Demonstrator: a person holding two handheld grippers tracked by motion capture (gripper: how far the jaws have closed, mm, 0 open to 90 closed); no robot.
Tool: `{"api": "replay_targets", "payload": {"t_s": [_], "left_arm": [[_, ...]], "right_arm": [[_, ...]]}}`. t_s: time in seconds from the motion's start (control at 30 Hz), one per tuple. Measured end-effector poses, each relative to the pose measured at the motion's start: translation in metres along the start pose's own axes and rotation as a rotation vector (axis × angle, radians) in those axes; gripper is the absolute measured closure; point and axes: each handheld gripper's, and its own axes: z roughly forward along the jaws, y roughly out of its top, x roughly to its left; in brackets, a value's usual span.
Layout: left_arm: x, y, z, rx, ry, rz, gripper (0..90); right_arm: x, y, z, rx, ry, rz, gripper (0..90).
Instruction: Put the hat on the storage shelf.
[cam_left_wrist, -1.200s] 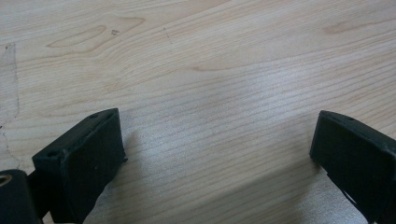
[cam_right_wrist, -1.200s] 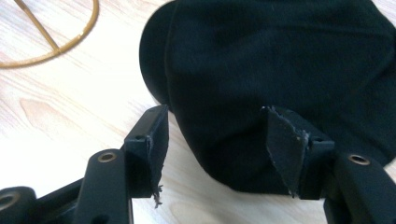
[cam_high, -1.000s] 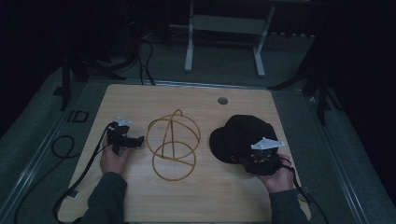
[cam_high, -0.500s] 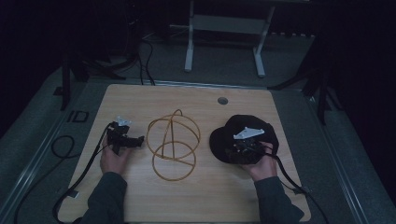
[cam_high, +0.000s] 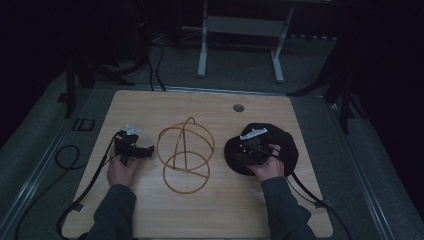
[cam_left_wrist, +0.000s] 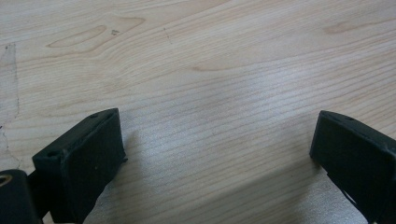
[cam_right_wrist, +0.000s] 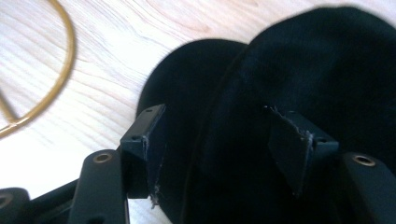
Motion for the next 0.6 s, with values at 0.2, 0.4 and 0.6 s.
{"api": "replay_targets", "payload": {"t_s": [0.2,0.4,0.6], "left_arm": [[0.0,0.0,0.0,0.0,0.0,0.0,2.4],[0.0,0.0,0.0,0.0,0.0,-0.001,2.4],[0.0,0.0,0.0,0.0,0.0,0.0,2.4]], "right_arm": [[-0.006,-0.004,0.013,0.071,0.023,0.041,42.2],[-0.015,-0.007,0.02,0.086,0.098,0.122,48.8],[-0.02,-0.005,0.021,0.106,0.175,0.16,63.8]]}}
